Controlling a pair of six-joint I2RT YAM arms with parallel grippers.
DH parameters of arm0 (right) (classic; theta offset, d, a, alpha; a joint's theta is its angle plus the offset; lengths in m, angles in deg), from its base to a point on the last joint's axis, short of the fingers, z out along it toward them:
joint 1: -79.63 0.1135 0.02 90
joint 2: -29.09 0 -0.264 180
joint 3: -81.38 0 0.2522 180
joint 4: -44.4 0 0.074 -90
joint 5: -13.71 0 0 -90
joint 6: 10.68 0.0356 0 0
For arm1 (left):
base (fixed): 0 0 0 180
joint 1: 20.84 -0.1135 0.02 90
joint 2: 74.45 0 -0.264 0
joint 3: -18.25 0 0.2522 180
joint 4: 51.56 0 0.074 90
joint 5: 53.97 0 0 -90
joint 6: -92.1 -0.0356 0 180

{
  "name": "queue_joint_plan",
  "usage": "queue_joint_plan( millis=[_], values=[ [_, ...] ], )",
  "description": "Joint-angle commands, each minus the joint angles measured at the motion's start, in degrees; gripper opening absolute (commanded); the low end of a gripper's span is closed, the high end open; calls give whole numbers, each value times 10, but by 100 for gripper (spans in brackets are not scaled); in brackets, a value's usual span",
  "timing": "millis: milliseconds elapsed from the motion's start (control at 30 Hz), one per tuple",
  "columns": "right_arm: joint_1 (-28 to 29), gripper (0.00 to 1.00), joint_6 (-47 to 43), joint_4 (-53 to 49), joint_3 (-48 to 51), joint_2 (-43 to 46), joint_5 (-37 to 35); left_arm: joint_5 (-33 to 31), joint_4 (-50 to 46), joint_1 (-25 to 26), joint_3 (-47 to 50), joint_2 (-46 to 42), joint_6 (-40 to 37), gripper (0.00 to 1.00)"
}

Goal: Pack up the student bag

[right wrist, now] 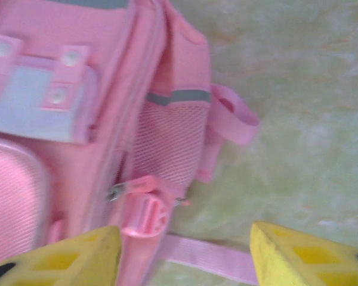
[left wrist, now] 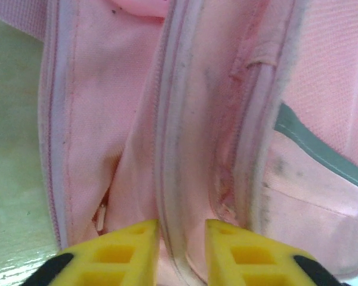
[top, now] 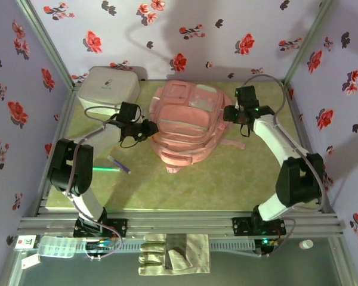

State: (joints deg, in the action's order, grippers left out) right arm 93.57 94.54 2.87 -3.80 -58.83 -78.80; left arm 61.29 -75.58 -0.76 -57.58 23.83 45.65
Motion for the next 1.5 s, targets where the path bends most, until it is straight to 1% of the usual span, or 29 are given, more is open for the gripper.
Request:
queue_joint_plan(
  millis=[0,67,133,267,367,500,633,833,933,1100,1233,1467],
  values=[
    [4,65,34,58,45,25,121,12,-2,-3,2,-37,-4,40],
    [5,68,60,99,69,27,177,6,-3,-3,3,-46,-7,47],
    [7,69,80,132,79,18,213,-5,-7,-2,4,-54,-10,50],
    [18,72,96,170,67,-26,245,-32,-26,-1,3,-68,-26,55],
    [27,72,95,172,41,-64,254,-52,-42,1,0,-80,-38,58],
    [38,72,95,178,12,-101,260,-63,-54,4,-3,-94,-52,62],
    [50,73,98,179,-5,-127,246,-65,-59,10,-9,-99,-64,65],
    [55,73,102,176,-8,-146,222,-65,-45,27,-20,-94,-71,66],
    [56,73,91,155,-14,-147,221,-66,-42,36,-34,-81,-75,66],
    [57,73,65,107,6,-120,247,-66,-58,48,-82,-48,-95,65],
    [60,73,68,94,44,-83,299,-65,-69,57,-126,-10,-111,65],
    [71,73,52,78,89,-35,351,-65,-88,72,-204,56,-124,64]
  ],
)
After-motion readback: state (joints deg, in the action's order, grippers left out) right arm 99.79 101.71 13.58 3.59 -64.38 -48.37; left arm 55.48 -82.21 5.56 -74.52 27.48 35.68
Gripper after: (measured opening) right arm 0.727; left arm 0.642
